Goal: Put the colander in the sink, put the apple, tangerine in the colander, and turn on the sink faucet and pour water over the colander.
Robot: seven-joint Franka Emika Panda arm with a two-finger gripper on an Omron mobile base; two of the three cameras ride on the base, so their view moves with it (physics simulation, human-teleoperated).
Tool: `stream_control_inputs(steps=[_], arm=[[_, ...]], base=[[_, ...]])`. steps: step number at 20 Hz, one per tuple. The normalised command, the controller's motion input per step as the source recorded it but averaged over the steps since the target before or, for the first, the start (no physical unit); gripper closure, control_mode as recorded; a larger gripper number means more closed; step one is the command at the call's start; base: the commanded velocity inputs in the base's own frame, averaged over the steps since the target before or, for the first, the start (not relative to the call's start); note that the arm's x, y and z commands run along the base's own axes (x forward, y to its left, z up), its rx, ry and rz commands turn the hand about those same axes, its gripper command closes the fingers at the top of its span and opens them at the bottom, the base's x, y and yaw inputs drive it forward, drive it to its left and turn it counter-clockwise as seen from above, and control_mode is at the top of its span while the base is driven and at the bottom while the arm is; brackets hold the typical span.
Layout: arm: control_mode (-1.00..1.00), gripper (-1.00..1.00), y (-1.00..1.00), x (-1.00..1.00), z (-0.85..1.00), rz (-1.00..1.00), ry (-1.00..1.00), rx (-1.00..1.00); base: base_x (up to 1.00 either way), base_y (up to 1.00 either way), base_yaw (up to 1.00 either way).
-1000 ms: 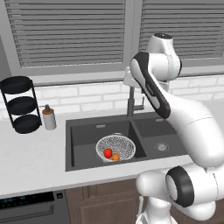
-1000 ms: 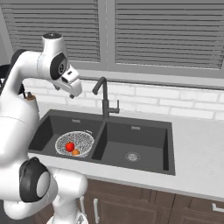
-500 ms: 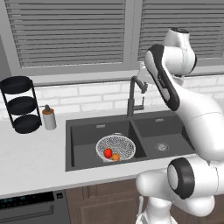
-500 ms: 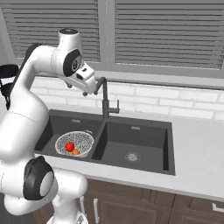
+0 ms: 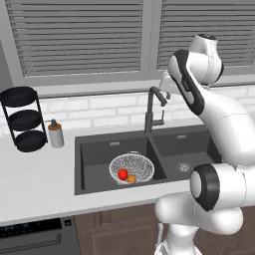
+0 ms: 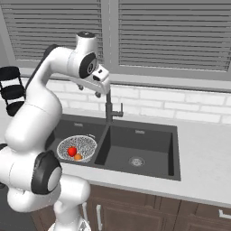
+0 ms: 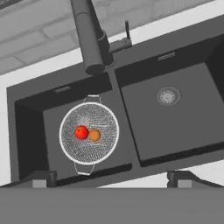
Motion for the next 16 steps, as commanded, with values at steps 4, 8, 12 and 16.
stream_control_inputs(steps=[4, 8, 12, 16], arm=[[-1.00, -1.00, 0.00, 0.58, -0.19, 0.17, 0.00, -0.06], [-1.00, -1.00, 0.00, 0.67, -0.12, 0.17, 0.00, -0.01], [-1.00, -1.00, 0.00, 0.59, -0.12, 0.16, 0.00, 0.00], [-1.00, -1.00, 0.00, 0.43, -0.10, 0.10, 0.03, -0.02]], base=[[0.00, 0.00, 0.00], [0.00, 0.00, 0.00], [0.00, 0.00, 0.00], [0.00, 0.00, 0.00]])
